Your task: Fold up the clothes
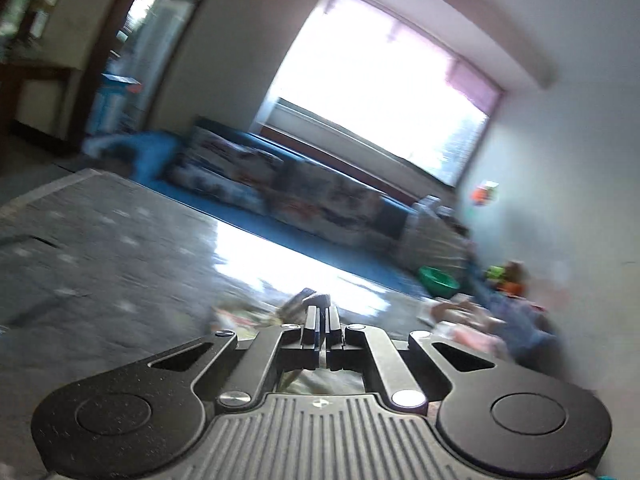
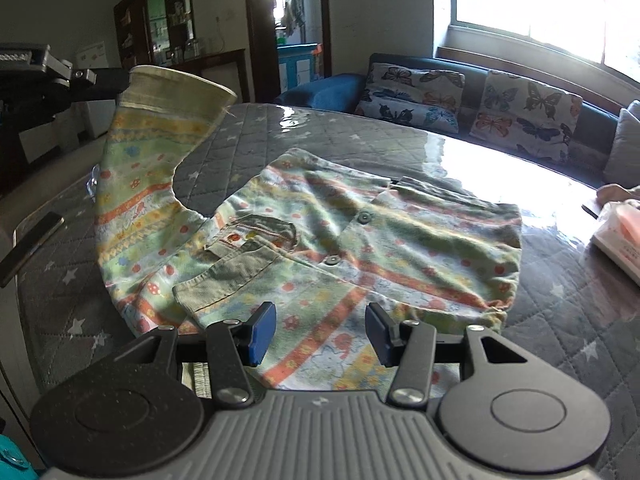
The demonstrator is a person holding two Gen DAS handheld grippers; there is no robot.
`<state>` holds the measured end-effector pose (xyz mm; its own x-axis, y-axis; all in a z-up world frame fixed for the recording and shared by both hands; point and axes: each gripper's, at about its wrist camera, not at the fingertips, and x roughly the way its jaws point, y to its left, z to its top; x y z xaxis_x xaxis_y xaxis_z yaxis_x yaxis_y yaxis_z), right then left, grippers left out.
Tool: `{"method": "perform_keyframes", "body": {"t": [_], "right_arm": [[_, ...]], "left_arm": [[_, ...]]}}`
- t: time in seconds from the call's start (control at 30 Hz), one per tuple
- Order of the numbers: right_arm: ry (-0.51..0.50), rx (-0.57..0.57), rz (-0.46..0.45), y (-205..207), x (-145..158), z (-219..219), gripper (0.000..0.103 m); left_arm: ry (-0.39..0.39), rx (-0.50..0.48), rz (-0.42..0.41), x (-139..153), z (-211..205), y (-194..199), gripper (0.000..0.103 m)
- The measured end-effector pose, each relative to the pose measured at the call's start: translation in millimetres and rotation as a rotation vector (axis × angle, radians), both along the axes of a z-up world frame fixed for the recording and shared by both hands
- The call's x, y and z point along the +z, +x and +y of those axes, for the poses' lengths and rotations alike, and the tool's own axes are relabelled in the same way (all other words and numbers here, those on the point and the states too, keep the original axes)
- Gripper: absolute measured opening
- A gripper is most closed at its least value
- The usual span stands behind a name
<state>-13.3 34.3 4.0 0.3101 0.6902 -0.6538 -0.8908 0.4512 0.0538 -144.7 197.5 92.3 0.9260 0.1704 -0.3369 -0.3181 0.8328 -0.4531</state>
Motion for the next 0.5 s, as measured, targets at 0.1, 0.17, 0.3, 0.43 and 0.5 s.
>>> {"method": "perform_keyframes", "body": {"t": [0.1,0.17,0.3,0.43,0.5], "right_arm": [[0.008,-0.027,0.002,5.4,0.6,-7.5,0.05],[0.014,-0.048,0.011,9.5,0.3,-12.7,0.05],[0.021,-0.085,0.023,16.5,-0.3,-22.2,0.05],[0.02,-0.127,0.034,24.2,-2.2,-30.3,0.05],[0.024,-0.148,0.052,28.3,-2.9,-33.6,0.05]], "left_arm": [[-0.012,-0.074,0.002,-5.7,-15.4,19.4,0.002],[-0.033,-0.116,0.006,-12.2,-22.1,31.5,0.002],[-0.059,-0.197,0.028,-31.3,-35.1,49.6,0.002],[-0.069,-0.265,0.07,-51.9,-47.9,61.8,0.002],[-0.073,-0.307,0.102,-62.0,-55.5,67.9,0.002]]}}
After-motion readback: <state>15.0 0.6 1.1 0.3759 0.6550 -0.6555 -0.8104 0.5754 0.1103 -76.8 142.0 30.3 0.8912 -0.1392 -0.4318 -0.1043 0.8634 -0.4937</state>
